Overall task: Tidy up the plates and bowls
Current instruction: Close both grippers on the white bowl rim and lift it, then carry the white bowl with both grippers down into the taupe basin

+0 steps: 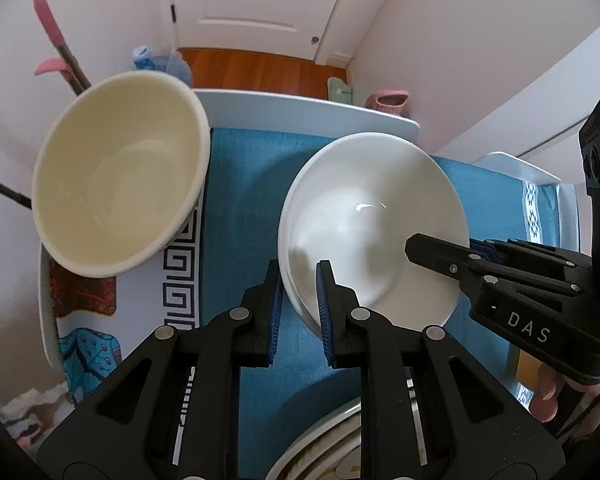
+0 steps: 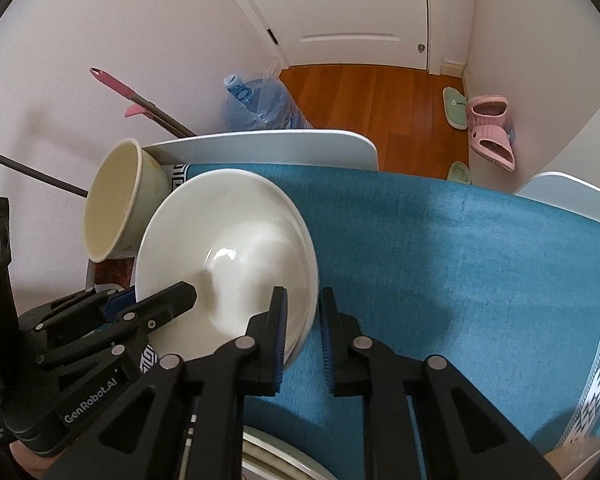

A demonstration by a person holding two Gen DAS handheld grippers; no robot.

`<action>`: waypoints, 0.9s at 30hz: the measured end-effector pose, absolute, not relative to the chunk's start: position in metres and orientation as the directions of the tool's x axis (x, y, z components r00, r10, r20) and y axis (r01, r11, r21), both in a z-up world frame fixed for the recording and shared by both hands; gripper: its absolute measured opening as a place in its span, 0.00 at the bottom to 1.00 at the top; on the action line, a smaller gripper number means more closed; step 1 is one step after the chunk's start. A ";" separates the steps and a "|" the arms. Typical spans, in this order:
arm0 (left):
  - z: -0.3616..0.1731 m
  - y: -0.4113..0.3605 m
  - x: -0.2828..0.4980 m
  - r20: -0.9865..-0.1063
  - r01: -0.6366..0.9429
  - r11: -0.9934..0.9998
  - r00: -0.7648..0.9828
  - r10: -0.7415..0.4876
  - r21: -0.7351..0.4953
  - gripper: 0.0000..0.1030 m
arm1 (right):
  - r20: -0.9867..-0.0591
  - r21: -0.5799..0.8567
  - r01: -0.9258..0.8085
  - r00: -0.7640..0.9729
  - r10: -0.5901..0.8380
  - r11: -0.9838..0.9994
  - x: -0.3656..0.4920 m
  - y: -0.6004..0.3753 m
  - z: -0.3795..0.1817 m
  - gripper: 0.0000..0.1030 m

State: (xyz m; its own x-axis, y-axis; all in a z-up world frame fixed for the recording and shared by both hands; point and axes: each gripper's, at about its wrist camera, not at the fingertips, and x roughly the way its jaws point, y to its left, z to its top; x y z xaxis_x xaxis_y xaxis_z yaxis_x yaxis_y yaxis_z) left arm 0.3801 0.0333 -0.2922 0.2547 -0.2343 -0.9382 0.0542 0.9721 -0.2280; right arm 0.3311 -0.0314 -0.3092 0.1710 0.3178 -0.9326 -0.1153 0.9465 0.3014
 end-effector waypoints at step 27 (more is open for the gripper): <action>-0.164 -0.158 0.288 -0.844 0.355 0.898 0.368 -0.390 -0.259 0.14 | -0.869 0.265 0.088 0.454 0.198 0.960 0.188 -0.205 -0.167 0.14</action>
